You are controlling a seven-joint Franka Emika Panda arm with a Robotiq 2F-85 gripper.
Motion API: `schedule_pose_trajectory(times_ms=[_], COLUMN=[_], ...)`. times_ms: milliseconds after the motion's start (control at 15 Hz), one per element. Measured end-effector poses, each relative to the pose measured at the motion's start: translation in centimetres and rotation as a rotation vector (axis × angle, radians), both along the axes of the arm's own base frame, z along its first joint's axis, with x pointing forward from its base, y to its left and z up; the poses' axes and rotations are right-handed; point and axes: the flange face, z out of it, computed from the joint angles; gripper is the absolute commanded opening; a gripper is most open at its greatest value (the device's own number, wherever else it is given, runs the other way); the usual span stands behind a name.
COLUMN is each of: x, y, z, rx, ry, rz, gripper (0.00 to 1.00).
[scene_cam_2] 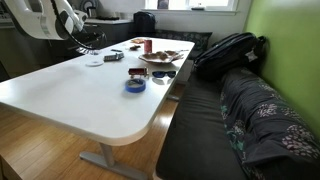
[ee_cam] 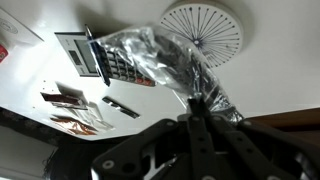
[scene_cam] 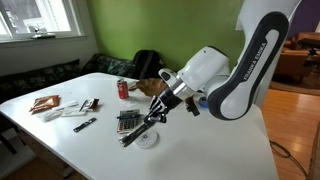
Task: Put the clear plastic with the cable on the white object
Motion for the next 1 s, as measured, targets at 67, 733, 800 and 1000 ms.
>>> schedule_pose_trajectory(times_ms=[67, 733, 800, 1000], x=[0.3, 1.3, 1.2, -0.3], y=[0.2, -0.1, 0.1, 2.0], z=[-0.4, -2.5, -2.4, -1.7], rx=[0.003, 0.012, 0.013, 0.022], ry=[0.005, 0.044, 0.043, 0.032], rz=[-0.008, -0.072, -0.071, 0.007], gripper=[0.0, 0.65, 0.71, 0.68])
